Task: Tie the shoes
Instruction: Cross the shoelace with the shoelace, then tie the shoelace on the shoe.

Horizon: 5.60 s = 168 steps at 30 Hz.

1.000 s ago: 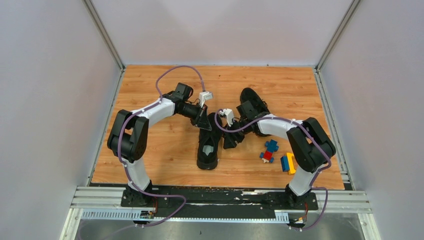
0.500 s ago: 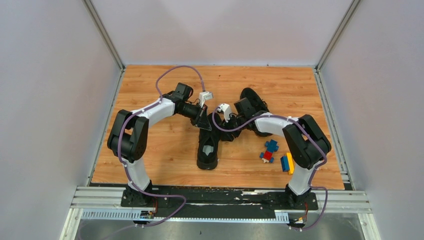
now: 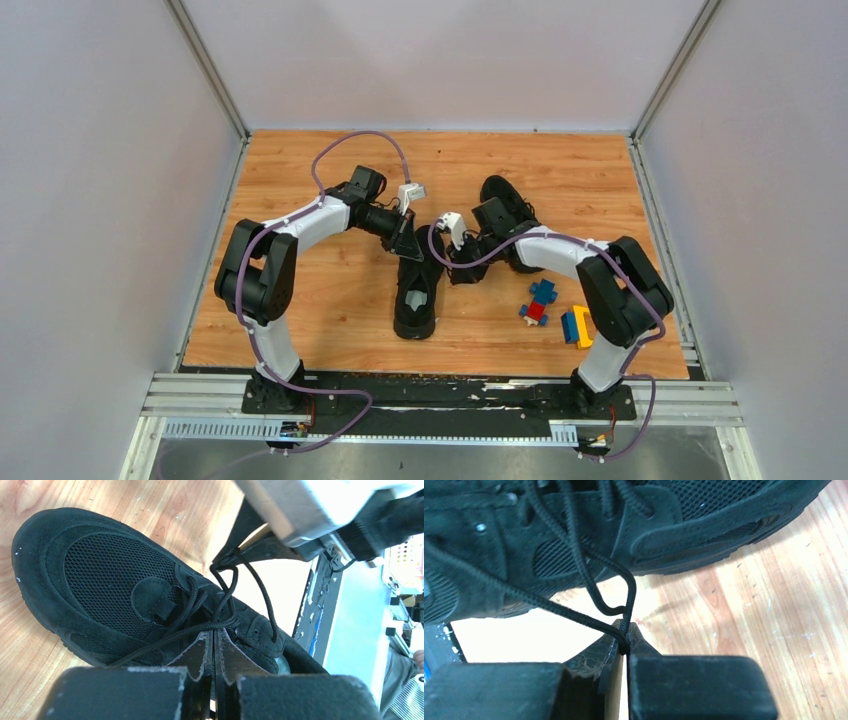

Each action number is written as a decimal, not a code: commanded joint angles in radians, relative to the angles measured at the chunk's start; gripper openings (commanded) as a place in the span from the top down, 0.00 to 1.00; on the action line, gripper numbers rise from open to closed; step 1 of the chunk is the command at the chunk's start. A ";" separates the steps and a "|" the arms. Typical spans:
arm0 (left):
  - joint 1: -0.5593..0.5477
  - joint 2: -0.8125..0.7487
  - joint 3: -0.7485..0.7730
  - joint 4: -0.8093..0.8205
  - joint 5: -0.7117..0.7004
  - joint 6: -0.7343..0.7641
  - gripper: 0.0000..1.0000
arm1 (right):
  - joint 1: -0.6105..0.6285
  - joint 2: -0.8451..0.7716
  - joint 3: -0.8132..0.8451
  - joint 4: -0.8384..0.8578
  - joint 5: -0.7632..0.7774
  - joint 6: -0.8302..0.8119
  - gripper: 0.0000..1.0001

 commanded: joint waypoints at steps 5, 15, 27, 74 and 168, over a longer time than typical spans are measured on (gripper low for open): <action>-0.003 -0.030 0.026 -0.008 -0.026 0.021 0.98 | -0.008 -0.126 -0.041 -0.102 0.000 -0.014 0.98; 0.001 -0.074 0.005 0.025 -0.075 -0.040 0.53 | -0.008 -0.144 -0.066 -0.195 0.029 -0.127 0.98; 0.131 -0.106 0.064 -0.023 -0.114 -0.105 0.31 | -0.008 -0.095 0.013 -0.176 0.053 -0.137 0.99; 0.089 0.154 0.212 -0.355 -0.131 0.450 1.00 | -0.014 -0.062 0.085 -0.193 0.069 -0.130 1.00; 0.177 0.110 0.002 0.353 -0.214 -0.773 1.00 | -0.120 -0.004 0.135 -0.303 -0.152 -0.084 0.85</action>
